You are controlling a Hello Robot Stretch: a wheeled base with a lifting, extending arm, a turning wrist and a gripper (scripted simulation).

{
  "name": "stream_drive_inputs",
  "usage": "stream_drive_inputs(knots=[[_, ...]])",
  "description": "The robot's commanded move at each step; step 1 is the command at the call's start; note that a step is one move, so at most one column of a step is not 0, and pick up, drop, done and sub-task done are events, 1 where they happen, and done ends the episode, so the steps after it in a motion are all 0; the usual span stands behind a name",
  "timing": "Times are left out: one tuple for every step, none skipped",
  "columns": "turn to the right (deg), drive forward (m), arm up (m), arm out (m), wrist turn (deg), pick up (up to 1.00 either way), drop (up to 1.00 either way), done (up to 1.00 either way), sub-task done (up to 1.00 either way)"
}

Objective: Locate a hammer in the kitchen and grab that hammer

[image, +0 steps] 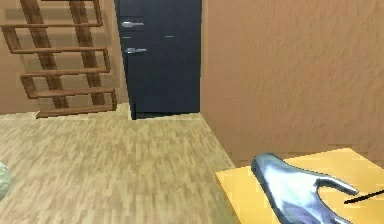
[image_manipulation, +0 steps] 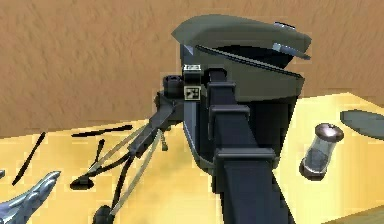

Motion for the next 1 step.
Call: stream_drive_inputs(knots=[[0.0, 0.0, 0.0, 0.0, 45.0, 0.0, 0.0, 0.0, 0.0]])
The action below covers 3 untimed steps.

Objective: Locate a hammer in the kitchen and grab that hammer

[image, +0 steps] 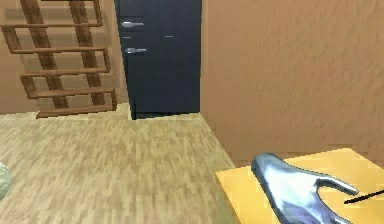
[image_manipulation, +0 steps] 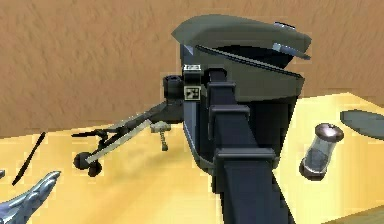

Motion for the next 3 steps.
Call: stream_drive_inputs(knots=[[0.0, 0.0, 0.0, 0.0, 45.0, 0.0, 0.0, 0.0, 0.0], [0.0, 0.0, 0.0, 0.0, 21.0, 0.0, 0.0, 0.0, 0.0], [0.0, 0.0, -0.14, 0.0, 0.0, 0.0, 0.0, 0.0, 0.0]])
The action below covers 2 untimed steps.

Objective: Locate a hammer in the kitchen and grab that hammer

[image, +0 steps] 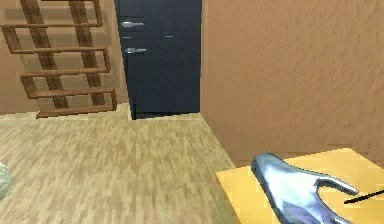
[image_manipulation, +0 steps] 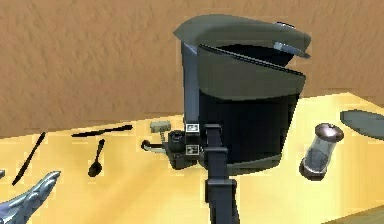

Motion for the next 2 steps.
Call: stream_drive_inputs(knots=[[0.0, 0.0, 0.0, 0.0, 0.0, 1.0, 0.0, 0.0, 0.0], [0.0, 0.0, 0.1, 0.0, 0.0, 0.0, 0.0, 0.0, 0.0]])
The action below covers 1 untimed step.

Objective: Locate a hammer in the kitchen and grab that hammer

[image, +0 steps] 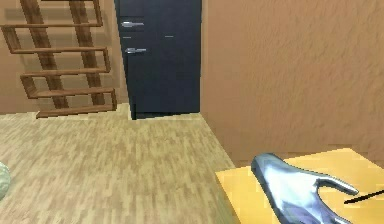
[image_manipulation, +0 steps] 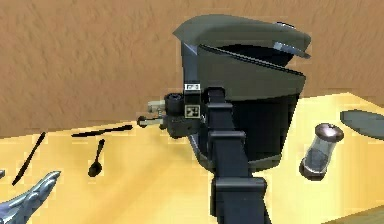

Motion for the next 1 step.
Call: stream_drive_inputs(knots=[[0.0, 0.0, 0.0, 0.0, 0.0, 0.0, 0.0, 1.0, 0.0]])
